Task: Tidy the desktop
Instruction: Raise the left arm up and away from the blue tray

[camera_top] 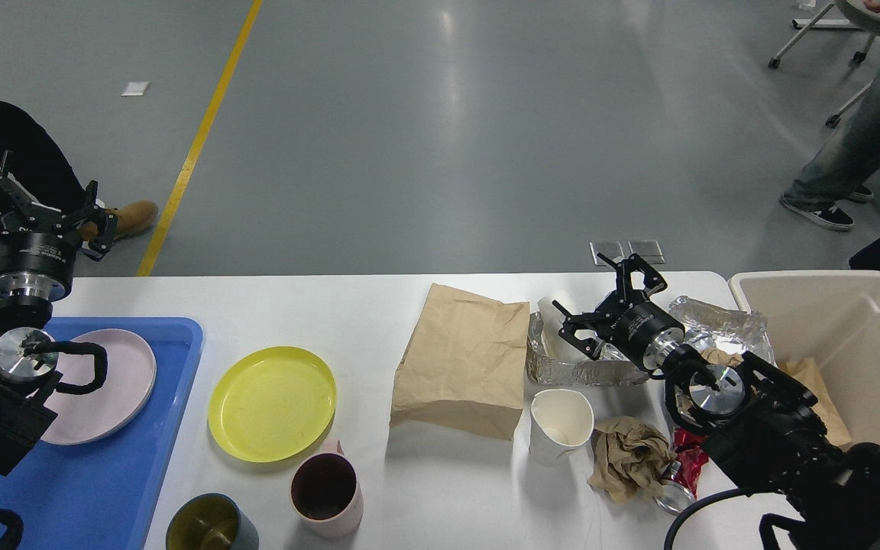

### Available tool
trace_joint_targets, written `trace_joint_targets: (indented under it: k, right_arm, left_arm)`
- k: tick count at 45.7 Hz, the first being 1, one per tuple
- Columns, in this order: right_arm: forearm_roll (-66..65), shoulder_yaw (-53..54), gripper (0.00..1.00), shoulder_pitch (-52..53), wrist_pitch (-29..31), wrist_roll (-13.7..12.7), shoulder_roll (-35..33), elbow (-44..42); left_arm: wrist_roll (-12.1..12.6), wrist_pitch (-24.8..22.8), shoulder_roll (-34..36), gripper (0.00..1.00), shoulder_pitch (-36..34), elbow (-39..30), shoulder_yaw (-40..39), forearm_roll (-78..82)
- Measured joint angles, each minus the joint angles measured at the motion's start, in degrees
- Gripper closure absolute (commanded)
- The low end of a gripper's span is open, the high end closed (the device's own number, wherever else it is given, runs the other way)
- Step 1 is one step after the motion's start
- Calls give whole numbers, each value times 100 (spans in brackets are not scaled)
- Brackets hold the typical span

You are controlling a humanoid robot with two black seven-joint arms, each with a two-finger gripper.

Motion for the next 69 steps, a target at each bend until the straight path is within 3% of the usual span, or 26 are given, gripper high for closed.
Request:
trace_joint_targets:
  k: [9, 15, 25, 31, 35, 39, 44, 47, 53, 60, 69]
  right_arm:
    - [0, 0, 0, 0, 0, 0, 0, 0]
    - [0, 0, 0, 1, 0, 0, 0, 0]
    - [0, 0, 0, 0, 0, 0, -1, 0]
    - [0, 0, 0, 1, 0, 0, 0, 0]
    - [1, 0, 0, 1, 0, 0, 0, 0]
    - [0, 0, 0, 1, 0, 0, 0, 0]
    - [0, 0, 0, 0, 0, 0, -1, 0]
    - [0, 0, 0, 1, 0, 0, 0, 0]
    - [0, 0, 0, 1, 0, 0, 0, 0]
    - [0, 0, 0, 1, 0, 0, 0, 0]
    - [0, 0, 0, 1, 0, 0, 0, 0]
  left_arm:
    - [2, 0, 300, 4, -356, 1, 65, 92]
    - [2, -9, 847, 4, -1359, -23, 1199, 845]
    - [2, -45, 1454, 4, -3807, -48, 5119, 1492]
    - [1, -111, 1530, 4, -5192, -412, 7626, 1541]
    - [1, -122, 1551, 4, -6085, -1164, 9177, 1565]
    - [-2, -130, 1543, 4, -7165, -2347, 10857, 1579]
    - [-7, -170, 1486, 4, -8163, -3635, 12353, 1579]
    - [-7, -298, 1397, 4, -8507, -4064, 12768, 1579]
    - [-6, -680, 1259, 4, -8944, -4268, 13117, 1588]
    - [-4, -1039, 619, 4, -9119, -4285, 13198, 1591]
    - [-5, -1156, -105, 4, -9119, -4313, 13068, 1601]
